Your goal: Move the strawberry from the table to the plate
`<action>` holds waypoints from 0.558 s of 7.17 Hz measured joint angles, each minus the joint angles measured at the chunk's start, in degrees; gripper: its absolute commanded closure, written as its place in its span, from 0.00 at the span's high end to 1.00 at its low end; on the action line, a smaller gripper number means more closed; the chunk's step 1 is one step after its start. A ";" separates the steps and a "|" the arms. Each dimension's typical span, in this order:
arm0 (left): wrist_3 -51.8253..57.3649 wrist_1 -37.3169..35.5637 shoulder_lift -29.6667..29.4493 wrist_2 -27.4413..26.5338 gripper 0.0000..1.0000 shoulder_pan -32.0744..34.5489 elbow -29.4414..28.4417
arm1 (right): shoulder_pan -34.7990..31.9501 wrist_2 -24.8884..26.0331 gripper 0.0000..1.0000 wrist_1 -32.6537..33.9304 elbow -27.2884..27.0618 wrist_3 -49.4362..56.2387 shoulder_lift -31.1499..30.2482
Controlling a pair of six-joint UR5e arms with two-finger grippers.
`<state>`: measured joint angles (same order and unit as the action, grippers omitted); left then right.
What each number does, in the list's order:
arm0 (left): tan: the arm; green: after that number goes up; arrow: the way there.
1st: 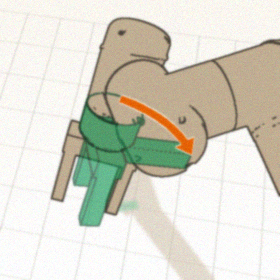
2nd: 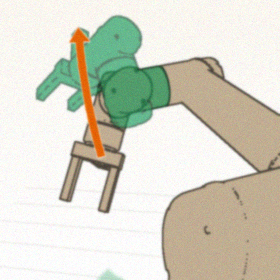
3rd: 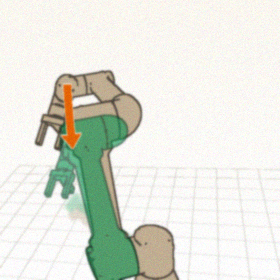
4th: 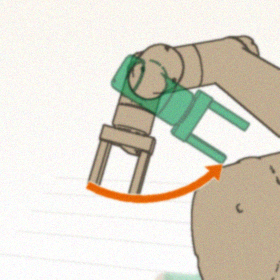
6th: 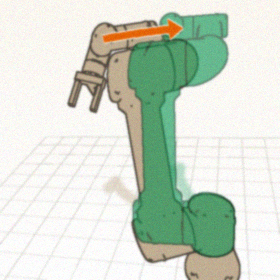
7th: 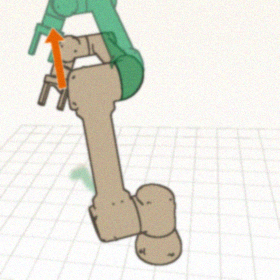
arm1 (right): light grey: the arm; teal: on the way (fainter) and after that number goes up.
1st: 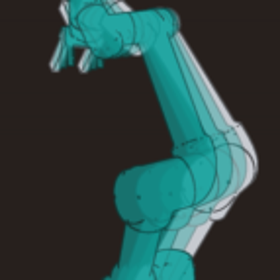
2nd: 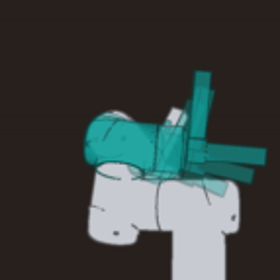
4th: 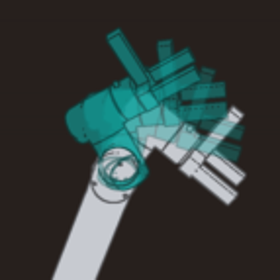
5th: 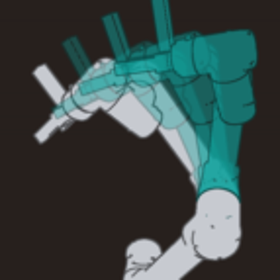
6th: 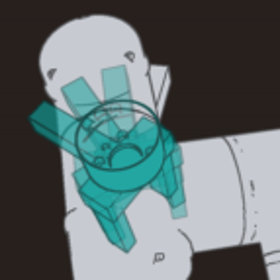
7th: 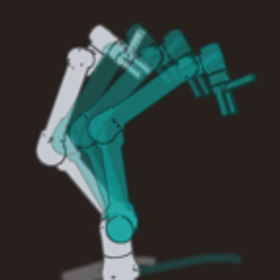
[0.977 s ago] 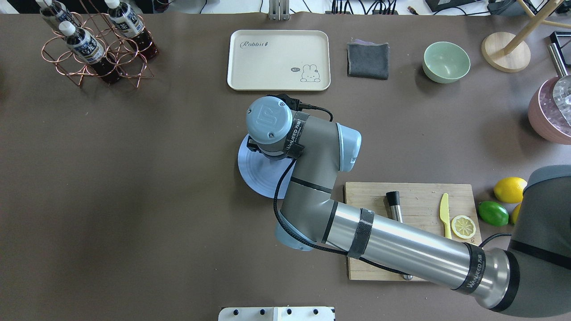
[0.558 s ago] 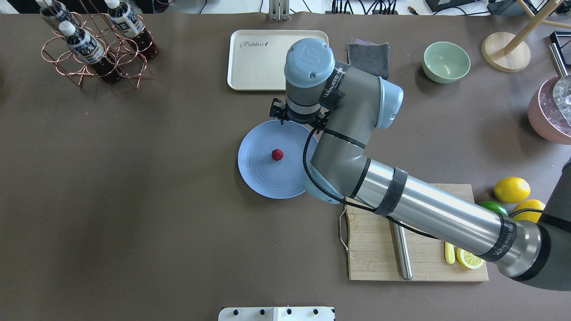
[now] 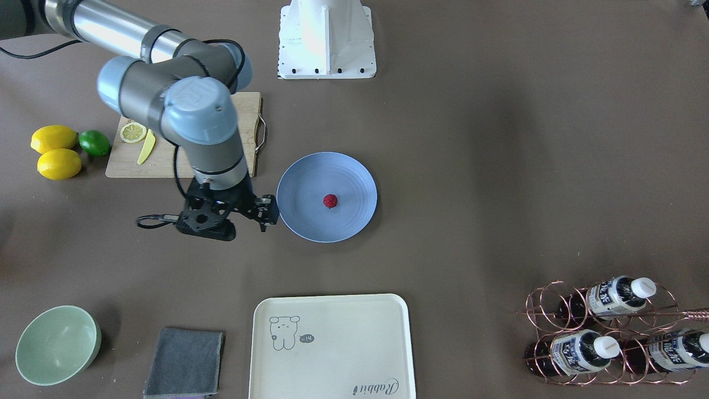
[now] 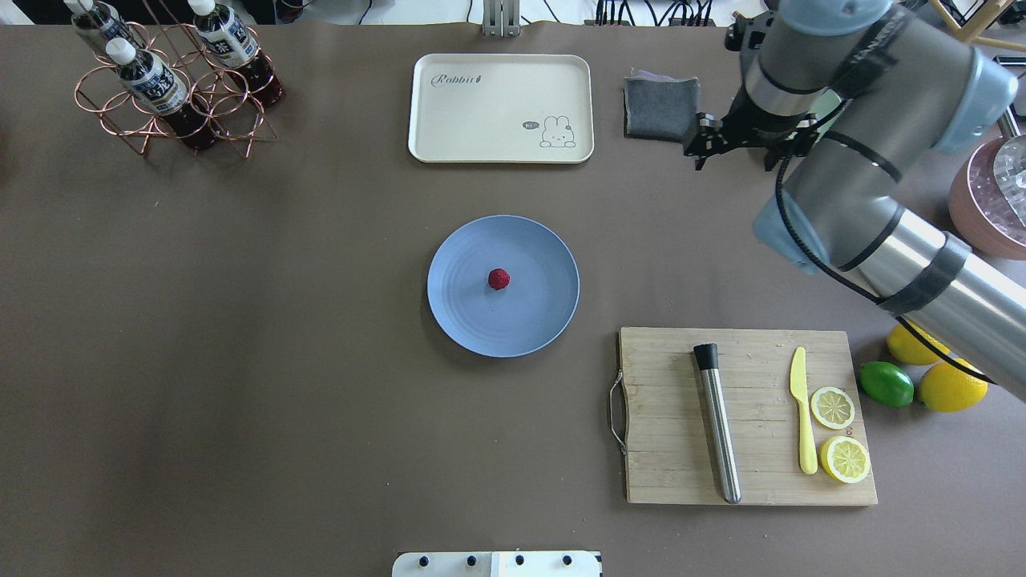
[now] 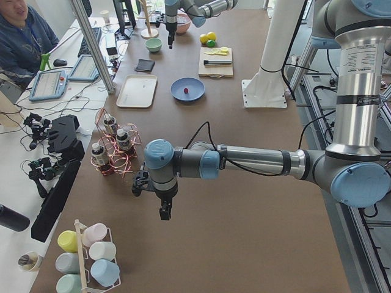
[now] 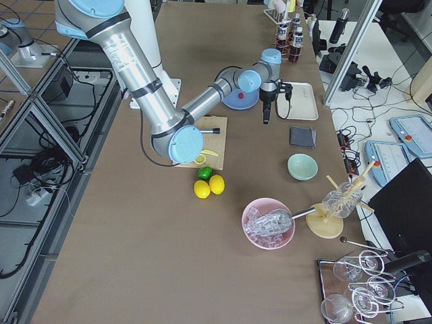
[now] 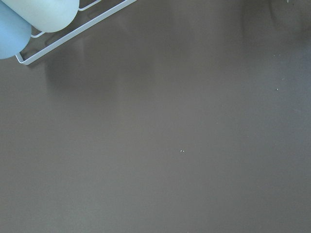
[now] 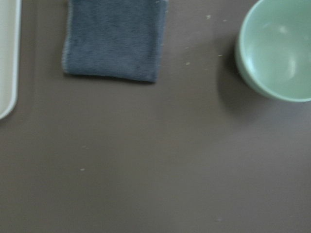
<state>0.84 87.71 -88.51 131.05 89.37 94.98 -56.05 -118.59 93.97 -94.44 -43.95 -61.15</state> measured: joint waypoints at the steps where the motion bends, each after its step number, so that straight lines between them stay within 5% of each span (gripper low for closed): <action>1: -0.10 0.00 0.34 -0.01 0.98 0.01 0.00 | -4.99 -2.49 1.00 -0.13 -0.94 10.15 -4.75; 4: -0.26 -0.02 0.22 -0.03 0.98 -0.02 0.22 | -21.53 -8.34 1.00 -0.19 -0.75 40.58 -18.03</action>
<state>0.58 87.69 -88.29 131.02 89.35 95.20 -77.58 -126.92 93.78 -95.19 -3.37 -79.17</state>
